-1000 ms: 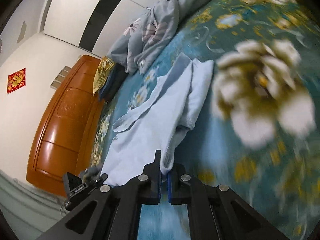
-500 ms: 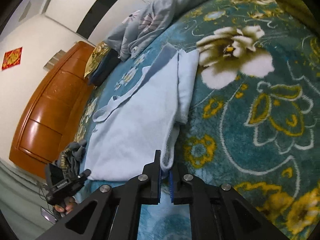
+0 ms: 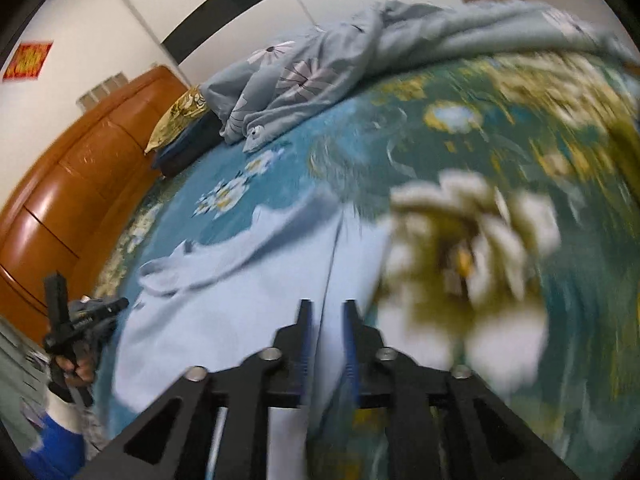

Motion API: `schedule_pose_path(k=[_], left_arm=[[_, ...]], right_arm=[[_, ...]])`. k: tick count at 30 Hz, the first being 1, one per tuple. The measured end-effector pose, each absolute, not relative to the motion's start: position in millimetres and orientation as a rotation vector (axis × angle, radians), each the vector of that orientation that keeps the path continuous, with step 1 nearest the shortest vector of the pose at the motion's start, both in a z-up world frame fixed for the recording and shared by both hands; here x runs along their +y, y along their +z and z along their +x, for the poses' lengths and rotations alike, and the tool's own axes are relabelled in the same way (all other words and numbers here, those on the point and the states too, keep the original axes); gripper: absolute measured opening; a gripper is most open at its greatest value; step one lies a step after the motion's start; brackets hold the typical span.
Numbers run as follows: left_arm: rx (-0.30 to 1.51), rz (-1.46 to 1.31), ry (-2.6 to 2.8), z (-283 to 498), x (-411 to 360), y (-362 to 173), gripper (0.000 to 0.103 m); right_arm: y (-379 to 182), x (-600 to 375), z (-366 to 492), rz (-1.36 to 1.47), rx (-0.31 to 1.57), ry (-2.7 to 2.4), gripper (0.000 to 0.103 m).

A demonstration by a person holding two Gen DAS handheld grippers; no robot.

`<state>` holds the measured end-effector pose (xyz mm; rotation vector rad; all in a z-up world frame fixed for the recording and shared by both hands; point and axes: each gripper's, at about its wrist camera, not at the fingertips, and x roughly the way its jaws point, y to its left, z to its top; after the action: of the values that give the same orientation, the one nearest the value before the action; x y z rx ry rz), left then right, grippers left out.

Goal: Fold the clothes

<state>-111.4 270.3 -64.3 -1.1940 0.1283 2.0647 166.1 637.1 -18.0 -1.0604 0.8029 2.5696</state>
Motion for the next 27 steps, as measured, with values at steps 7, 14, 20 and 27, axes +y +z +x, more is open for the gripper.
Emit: schedule_pose_path(k=[7,14,20,27], left_arm=[[0.255,-1.140,1.992,-128,310,-75,0.025],[0.137,-1.147,1.943,-143,319,-79,0.025],[0.105,-1.216,2.009,-152,317,-90,0.015],[0.083,-1.230,2.064,-149,310,-78,0.015]], right_arm=[[-29,668,96,-1.171,0.642,2.568,0.028],[-34,669,68,-1.222,0.629,2.614,0.028],[-46,681,67,-1.227,0.735,2.552,0.013],[-32,676,70,-1.212,0.755,2.538,0.013]])
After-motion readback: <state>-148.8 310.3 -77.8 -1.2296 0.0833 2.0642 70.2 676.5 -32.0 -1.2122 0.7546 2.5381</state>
